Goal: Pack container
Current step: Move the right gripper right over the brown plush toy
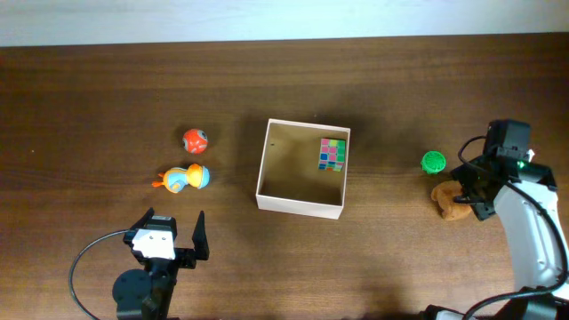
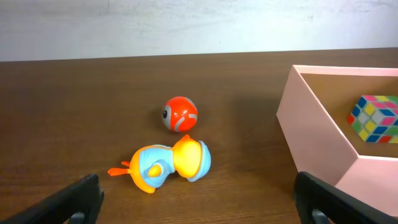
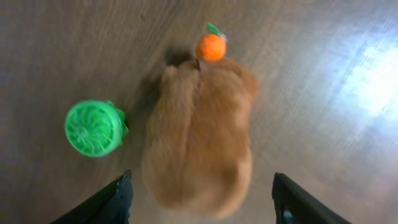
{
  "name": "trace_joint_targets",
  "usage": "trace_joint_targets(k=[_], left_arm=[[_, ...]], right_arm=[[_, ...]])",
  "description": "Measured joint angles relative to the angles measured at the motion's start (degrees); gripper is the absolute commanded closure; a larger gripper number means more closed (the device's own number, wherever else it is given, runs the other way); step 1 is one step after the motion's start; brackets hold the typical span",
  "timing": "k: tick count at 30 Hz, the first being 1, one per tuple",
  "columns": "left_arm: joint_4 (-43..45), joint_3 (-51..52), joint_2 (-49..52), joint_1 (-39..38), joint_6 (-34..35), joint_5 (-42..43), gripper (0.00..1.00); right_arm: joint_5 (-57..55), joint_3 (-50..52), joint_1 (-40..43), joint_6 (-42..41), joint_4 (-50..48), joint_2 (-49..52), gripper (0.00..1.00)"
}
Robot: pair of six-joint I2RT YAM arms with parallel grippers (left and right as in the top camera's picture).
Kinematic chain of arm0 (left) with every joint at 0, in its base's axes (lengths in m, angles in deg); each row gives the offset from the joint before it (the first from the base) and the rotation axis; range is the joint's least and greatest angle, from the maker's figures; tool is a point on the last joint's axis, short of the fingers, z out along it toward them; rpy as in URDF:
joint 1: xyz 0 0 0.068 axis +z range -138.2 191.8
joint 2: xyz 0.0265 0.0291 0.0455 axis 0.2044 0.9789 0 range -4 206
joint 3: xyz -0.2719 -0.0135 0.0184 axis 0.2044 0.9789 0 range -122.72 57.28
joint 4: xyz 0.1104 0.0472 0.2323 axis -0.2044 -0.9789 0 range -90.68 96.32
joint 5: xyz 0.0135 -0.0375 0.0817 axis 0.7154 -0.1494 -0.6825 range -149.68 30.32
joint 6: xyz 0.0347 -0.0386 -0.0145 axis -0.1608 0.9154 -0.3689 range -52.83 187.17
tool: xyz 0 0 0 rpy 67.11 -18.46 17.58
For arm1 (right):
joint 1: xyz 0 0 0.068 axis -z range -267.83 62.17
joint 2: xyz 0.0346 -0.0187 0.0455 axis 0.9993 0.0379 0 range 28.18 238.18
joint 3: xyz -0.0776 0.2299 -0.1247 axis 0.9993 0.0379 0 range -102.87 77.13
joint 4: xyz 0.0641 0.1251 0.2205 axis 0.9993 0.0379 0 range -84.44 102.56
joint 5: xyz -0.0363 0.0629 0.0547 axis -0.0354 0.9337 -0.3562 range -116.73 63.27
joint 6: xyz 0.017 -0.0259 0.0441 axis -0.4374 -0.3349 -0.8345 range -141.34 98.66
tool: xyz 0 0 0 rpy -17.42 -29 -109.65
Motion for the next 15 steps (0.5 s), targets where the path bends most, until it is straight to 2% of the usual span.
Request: trace_joint_targets(k=[6, 10, 13, 15], left_arm=[[0.0, 0.0, 0.0, 0.0, 0.0, 0.0, 0.01], [0.0, 0.0, 0.0, 0.0, 0.0, 0.0, 0.01], [0.0, 0.0, 0.0, 0.0, 0.0, 0.0, 0.01], [0.0, 0.0, 0.0, 0.0, 0.0, 0.0, 0.01]], right_arm=[[1.14, 2.97, 1.16, 0.04, -6.6, 1.49, 0.34], [1.44, 3.04, 1.2, 0.04, -8.46, 4.33, 0.42], [1.57, 3.04, 1.2, 0.28, -9.35, 6.97, 0.54], [1.62, 3.02, 1.25, 0.17, -9.79, 8.22, 0.59]])
